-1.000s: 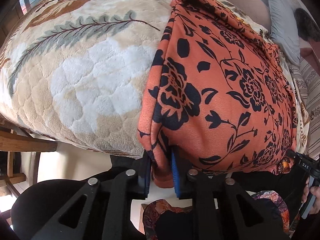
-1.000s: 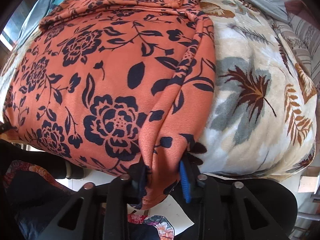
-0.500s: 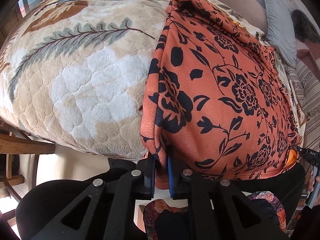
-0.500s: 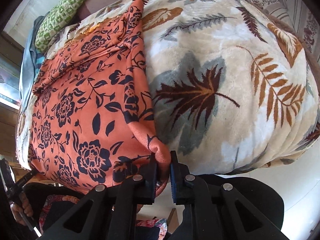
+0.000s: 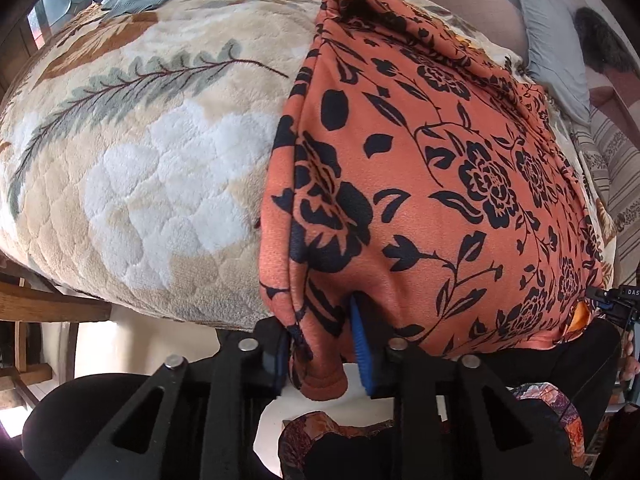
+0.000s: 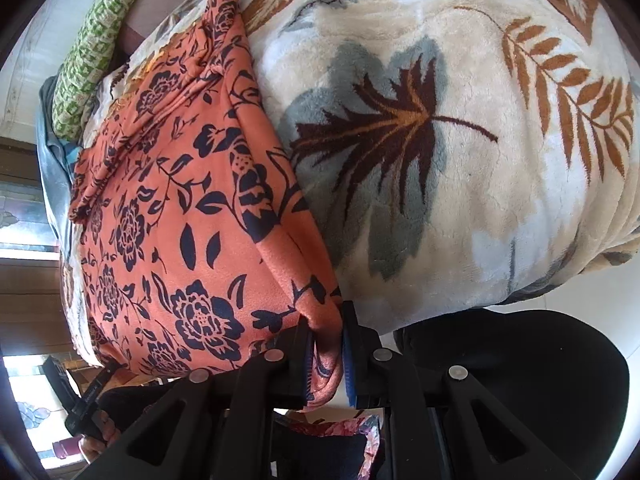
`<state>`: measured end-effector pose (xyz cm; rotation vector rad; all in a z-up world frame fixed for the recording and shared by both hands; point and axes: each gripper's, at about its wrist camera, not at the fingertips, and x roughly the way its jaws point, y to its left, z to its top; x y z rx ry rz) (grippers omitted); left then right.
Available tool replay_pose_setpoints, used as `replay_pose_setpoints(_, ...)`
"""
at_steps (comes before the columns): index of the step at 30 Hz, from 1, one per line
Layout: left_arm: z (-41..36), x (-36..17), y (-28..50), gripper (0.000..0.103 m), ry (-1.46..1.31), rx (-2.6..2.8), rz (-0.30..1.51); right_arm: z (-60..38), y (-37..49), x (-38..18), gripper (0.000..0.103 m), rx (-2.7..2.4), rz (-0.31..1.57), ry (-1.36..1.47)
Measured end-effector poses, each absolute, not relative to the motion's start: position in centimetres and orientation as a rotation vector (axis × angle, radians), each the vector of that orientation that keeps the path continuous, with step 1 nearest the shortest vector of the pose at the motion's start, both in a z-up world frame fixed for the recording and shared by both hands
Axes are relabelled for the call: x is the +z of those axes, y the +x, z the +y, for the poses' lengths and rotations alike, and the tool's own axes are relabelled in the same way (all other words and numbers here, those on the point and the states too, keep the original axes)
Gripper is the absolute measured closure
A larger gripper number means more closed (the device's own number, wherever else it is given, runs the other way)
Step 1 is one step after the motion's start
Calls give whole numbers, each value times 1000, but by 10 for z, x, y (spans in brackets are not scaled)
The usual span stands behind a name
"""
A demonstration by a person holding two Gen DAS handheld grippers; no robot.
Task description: Fold small clothes
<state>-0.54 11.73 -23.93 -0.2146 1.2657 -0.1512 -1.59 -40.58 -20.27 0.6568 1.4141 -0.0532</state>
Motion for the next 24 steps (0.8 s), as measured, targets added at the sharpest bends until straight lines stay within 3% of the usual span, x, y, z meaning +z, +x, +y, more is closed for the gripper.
replay_pose_setpoints(1, 112, -234, -6, 94, -228, -172, 1259, -410, -17, -205, 90, -55, 1410, 684)
replay_pose_setpoints(10, 97, -230, -1, 94, -251, -255, 1222, -412, -29, -209, 85, -34, 1397, 754)
replay_pose_setpoints(14, 97, -243, 6, 85, -261, -229, 1260, -395, -27, -219, 81, -25, 1431, 700)
replay_pose_setpoints(17, 98, -244, 7, 84, -274, -232, 1261, -383, -25, -223, 73, -38, 1473, 610)
replay_pose_setpoints(19, 96, -243, 6, 85, -262, -229, 1255, -376, -26, -230, 53, -65, 1515, 554)
replay_pose_setpoints(21, 100, -241, 4, 93, -262, -229, 1248, -372, -30, -232, 52, -62, 1496, 540)
replay_pose_setpoints(24, 109, -238, 0, 96, -294, -244, 1237, -372, -34, -229, 73, -16, 1445, 580)
